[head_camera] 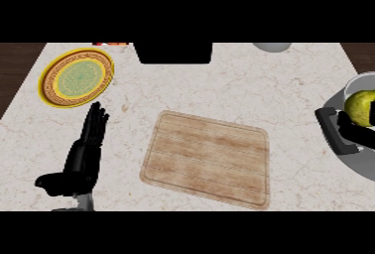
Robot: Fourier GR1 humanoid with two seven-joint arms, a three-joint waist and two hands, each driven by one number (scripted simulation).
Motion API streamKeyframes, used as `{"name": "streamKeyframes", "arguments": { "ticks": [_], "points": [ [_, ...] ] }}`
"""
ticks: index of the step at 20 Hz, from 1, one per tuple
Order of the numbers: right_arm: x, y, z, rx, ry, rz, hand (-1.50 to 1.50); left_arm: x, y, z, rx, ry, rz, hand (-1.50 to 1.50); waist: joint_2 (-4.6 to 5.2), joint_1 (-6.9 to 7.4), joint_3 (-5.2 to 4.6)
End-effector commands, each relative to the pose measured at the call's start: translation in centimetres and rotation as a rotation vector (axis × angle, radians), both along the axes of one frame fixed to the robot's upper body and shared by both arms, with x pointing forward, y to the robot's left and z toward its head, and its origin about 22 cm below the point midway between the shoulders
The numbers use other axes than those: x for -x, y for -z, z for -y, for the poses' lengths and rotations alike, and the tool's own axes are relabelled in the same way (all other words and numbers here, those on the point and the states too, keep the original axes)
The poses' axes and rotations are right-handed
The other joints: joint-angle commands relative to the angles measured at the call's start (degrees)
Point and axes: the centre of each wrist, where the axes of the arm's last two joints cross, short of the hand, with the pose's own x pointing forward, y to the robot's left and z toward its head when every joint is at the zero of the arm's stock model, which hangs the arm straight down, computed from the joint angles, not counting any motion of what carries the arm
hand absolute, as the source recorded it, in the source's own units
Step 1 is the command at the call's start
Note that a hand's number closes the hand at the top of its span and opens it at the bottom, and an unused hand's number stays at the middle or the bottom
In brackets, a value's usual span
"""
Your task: Pick the pear from the cutting board and place it in the pot
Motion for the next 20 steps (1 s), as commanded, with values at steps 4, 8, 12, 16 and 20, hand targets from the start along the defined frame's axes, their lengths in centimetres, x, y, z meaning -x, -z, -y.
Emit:
{"name": "streamKeyframes", "arguments": {
  "ticks": [4, 8, 12, 16, 20],
  "points": [
    [-0.9, 1.8, 9.6, -0.005, 0.037, -0.032, 1.5, -0.1, 0.2, 0.0, -0.004, -0.018, 0.007, 0.0, 0.12, 0.28, 0.04],
    [-2.0, 3.6, 12.7, -0.083, 0.037, -0.097, 1.5, 0.2, -0.4, -0.4, 0.019, 0.02, -0.01, 0.0, 0.15, 0.8, 0.05],
    [-2.3, 6.8, 11.5, -0.101, -0.005, -0.201, 1.5, -0.6, -1.4, -0.9, 0.001, 0.004, -0.005, 0.0, 0.04, 0.33, 0.01],
    [-4.1, 8.4, 14.1, -0.118, 0.066, -0.276, 1.5, -1.6, -0.9, -0.5, 0.004, 0.018, 0.0, 0.0, 0.21, 0.71, 0.03],
    [-2.9, 9.3, 17.2, -0.164, 0.208, -0.446, 1.5, -1.5, -0.9, 0.1, -0.005, 0.011, 0.0, 0.0, 0.4, 1.03, 0.06]
  ]
}}
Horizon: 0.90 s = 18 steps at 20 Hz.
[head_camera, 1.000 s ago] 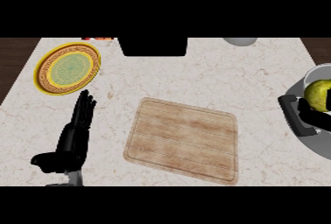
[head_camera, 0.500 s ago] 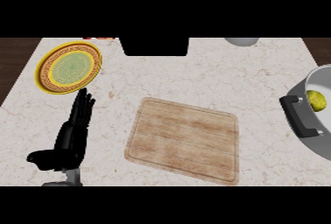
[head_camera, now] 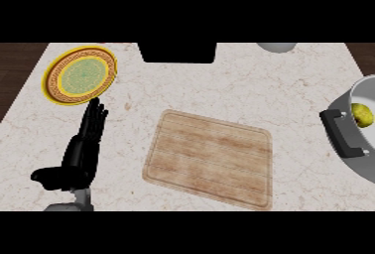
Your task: Pick the pear from the cutting board and place it in the pot
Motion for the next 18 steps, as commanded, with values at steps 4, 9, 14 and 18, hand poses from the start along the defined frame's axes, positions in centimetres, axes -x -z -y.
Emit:
{"name": "streamKeyframes", "arguments": {
  "ticks": [4, 9, 14, 18],
  "points": [
    [-0.2, 3.5, 1.4, -0.149, 0.034, -0.126, -1.5, 0.2, 0.2, -0.4, 0.005, 0.002, 0.007, 0.0, 0.09, 0.53, 0.05],
    [0.4, 2.3, 2.3, -0.334, -0.072, 0.207, -1.5, -0.4, -0.5, -0.3, -0.001, -0.024, -0.003, 0.0, -0.41, -0.85, 0.09],
    [-0.2, 0.2, 3.4, -0.557, -0.057, 0.552, -1.5, 0.2, 0.4, -0.3, 0.015, -0.035, -0.002, 0.0, -0.46, -0.98, 0.12],
    [2.9, 0.5, 6.7, -0.664, 0.015, 0.663, -1.5, -0.1, 1.2, -0.2, -0.004, -0.013, -0.018, 0.0, -0.06, -0.98, 0.09]
  ]
}}
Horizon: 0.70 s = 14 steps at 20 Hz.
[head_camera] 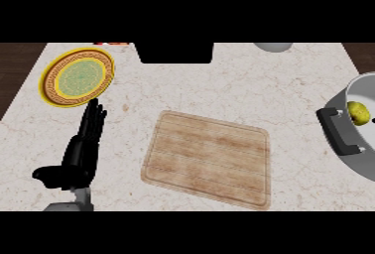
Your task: Pick the pear from the cutting board and place it in the pot
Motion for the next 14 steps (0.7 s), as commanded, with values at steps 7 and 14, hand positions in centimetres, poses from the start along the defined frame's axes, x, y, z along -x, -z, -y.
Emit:
{"name": "streamKeyframes", "arguments": {
  "ticks": [7, 14],
  "points": [
    [4.8, 1.0, 4.7, -0.127, 0.121, 0.17, -1.5, 0.2, -0.8, -2.4, 0.003, 0.031, 0.015, 0.0, 0.49, 1.37, 0.13],
    [9.3, -2.1, 9.0, -0.134, 0.086, 0.257, -1.5, -0.1, -0.4, 1.3, 0.011, 0.024, 0.016, 0.0, 0.53, 1.13, 0.23]
  ]
}}
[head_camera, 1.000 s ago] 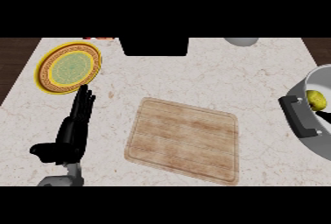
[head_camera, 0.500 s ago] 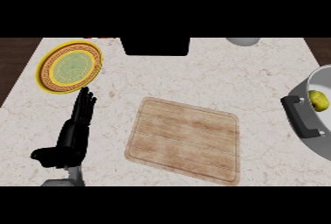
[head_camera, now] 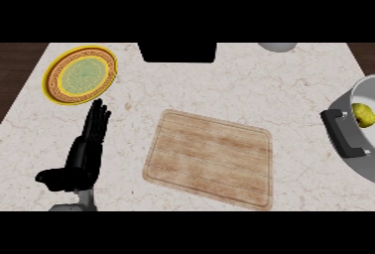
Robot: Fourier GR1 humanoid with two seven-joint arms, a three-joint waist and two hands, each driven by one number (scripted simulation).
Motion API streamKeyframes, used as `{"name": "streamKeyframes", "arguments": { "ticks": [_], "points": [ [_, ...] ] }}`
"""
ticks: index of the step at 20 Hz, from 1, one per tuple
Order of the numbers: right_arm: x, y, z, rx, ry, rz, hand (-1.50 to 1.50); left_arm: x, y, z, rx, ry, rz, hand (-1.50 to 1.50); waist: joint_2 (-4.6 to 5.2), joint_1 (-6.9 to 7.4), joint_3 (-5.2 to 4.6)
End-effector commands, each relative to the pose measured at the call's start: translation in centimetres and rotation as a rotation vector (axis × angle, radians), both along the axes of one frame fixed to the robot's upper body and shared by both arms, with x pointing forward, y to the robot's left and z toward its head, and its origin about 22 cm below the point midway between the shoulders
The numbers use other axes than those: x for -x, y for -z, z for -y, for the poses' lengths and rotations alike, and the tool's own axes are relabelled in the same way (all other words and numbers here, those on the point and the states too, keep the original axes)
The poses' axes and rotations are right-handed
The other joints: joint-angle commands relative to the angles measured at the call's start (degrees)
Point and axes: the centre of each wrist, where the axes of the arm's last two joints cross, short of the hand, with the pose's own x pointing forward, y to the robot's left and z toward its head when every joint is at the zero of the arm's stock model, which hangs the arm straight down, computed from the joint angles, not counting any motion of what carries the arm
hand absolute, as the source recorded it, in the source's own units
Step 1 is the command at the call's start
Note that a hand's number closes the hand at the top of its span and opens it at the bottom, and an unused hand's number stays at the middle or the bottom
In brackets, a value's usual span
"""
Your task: Pick the pear from the cutting board and place it in the pot
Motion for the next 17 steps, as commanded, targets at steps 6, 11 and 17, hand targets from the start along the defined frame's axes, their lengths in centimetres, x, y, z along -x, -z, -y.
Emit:
{"name": "streamKeyframes", "arguments": {
  "ticks": [6, 11, 17],
  "points": [
    [4.9, -1.2, 2.9, 0.012, 0.023, 0.017, -1.5, 1.0, 1.8, -1.0, 0.003, 0.0, 0.007, 0.0, 0.12, 0.17, 0.07],
    [6.1, -2.0, 3.8, -0.017, 0.086, 0.081, -1.5, 0.5, 0.1, -0.8, -0.006, 0.014, 0.0, 0.0, 0.01, 0.17, 0.14],
    [8.6, -0.8, 4.0, -0.027, 0.162, 0.116, -1.5, 1.0, 0.6, 0.1, -0.001, -0.006, 0.001, 0.0, 0.0, 0.09, 0.23]
  ]
}}
